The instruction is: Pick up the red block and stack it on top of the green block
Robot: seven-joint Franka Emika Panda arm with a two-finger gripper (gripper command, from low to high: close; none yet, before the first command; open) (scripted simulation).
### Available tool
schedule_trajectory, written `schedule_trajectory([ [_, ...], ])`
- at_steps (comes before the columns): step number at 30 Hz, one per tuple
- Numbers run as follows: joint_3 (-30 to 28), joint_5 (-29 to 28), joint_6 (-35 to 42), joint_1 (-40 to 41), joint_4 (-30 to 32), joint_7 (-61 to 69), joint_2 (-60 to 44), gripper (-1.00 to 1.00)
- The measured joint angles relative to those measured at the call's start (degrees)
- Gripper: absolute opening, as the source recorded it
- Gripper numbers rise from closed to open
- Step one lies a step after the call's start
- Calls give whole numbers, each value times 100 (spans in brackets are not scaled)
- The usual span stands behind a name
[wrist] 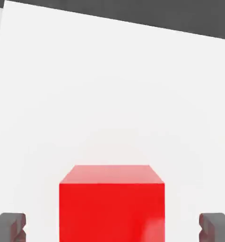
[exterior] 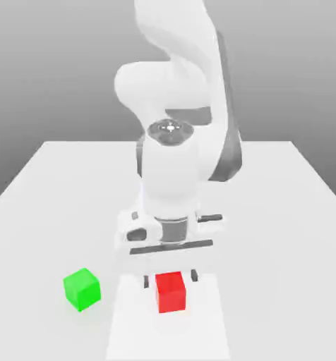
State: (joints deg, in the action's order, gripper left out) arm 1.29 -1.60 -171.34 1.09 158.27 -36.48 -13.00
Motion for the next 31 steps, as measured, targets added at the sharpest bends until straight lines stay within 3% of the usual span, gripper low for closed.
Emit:
schedule_trajectory([
  [7, -7, -21, -29, -6, -6, -21, -39, -100],
  [15, 68, 150, 1038, 72, 170, 88, 1204, -100],
  [17, -283, 89, 1275, -26, 138, -243, 1400, -100],
  [22, -1018, 5, 1705, 1380, -17, -1213, 1681, -100],
  [27, -946, 356, 949, 1554, -106, -1172, 831, -100],
  [28, -889, 451, 784, 1580, -114, -1106, 656, 100],
  [31, -889, 451, 784, 1580, -114, -1106, 656, 100],
])
